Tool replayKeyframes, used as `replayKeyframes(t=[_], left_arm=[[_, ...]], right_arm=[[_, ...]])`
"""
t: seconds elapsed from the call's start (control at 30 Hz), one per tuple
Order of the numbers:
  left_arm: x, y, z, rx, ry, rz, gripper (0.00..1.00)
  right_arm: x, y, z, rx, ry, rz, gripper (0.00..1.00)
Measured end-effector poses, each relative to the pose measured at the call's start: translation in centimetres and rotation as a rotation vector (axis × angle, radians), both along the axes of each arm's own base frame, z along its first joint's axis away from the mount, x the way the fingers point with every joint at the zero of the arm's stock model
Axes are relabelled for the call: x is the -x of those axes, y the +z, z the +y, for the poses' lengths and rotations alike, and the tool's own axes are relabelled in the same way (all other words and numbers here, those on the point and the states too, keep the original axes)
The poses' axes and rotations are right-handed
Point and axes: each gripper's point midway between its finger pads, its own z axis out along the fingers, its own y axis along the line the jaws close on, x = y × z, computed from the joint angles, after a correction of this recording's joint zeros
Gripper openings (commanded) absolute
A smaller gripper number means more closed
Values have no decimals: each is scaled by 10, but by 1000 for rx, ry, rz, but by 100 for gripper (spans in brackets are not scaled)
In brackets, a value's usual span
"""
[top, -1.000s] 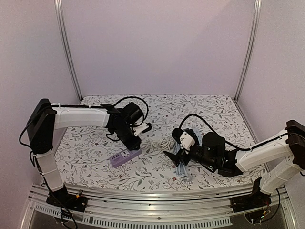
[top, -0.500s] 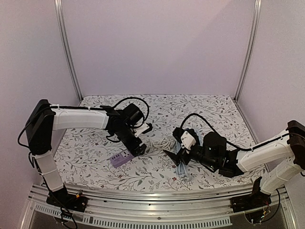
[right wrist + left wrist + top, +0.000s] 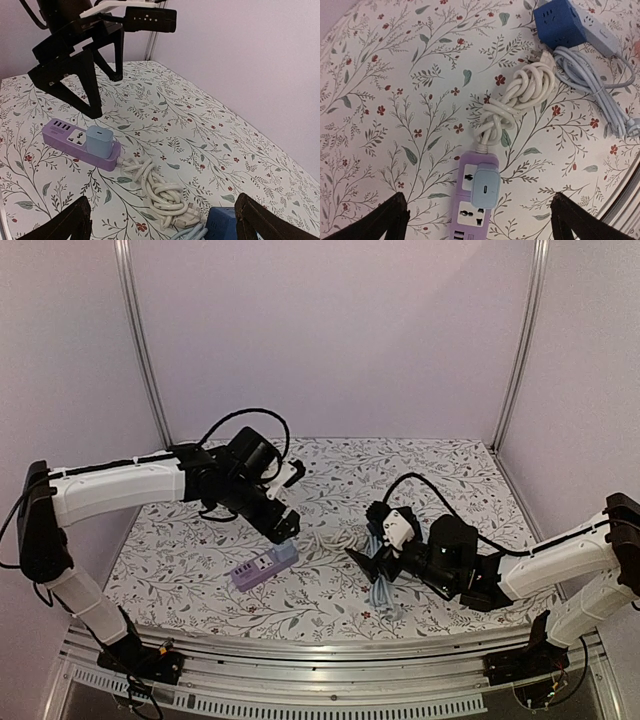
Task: Insert the plug
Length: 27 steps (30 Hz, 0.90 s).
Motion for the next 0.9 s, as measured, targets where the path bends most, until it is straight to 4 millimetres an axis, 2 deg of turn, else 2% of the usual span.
replayKeyframes(t=[0.17, 0.23, 0.3, 0.4, 0.5, 0.57, 0.63, 0.7, 0.77, 0.9], left_arm=[[-8, 2, 8, 81, 153, -4, 99], [-9, -1, 25, 86, 241, -30, 100], [-10, 4, 46, 90, 324, -87, 99], [-9, 28, 72, 161, 420, -214, 100], [-8, 49, 105, 319, 537, -338, 99], [-8, 45, 129, 399, 615, -377, 100], [-6, 30, 146, 427, 664, -384, 99], [-3, 16, 152, 421, 679, -370, 99], [-2, 14, 151, 433, 678, -361, 99], [-1, 30, 141, 541, 661, -350, 99]], right_arm=[[-7, 5, -6, -21, -57, -12, 99], [-11, 6, -8, -31, -82, -15, 99], [-15, 5, -11, -35, -113, -16, 99], [-21, -2, -15, -17, -162, -7, 99], [-27, -5, -15, -4, -199, 9, 99], [-31, -2, -14, -7, -223, 23, 99], [-35, 0, -14, -17, -244, 40, 99], [-36, 0, -16, -36, -267, 74, 99], [-35, -3, -20, -50, -286, 116, 99], [-35, -8, -25, -67, -338, 223, 99]])
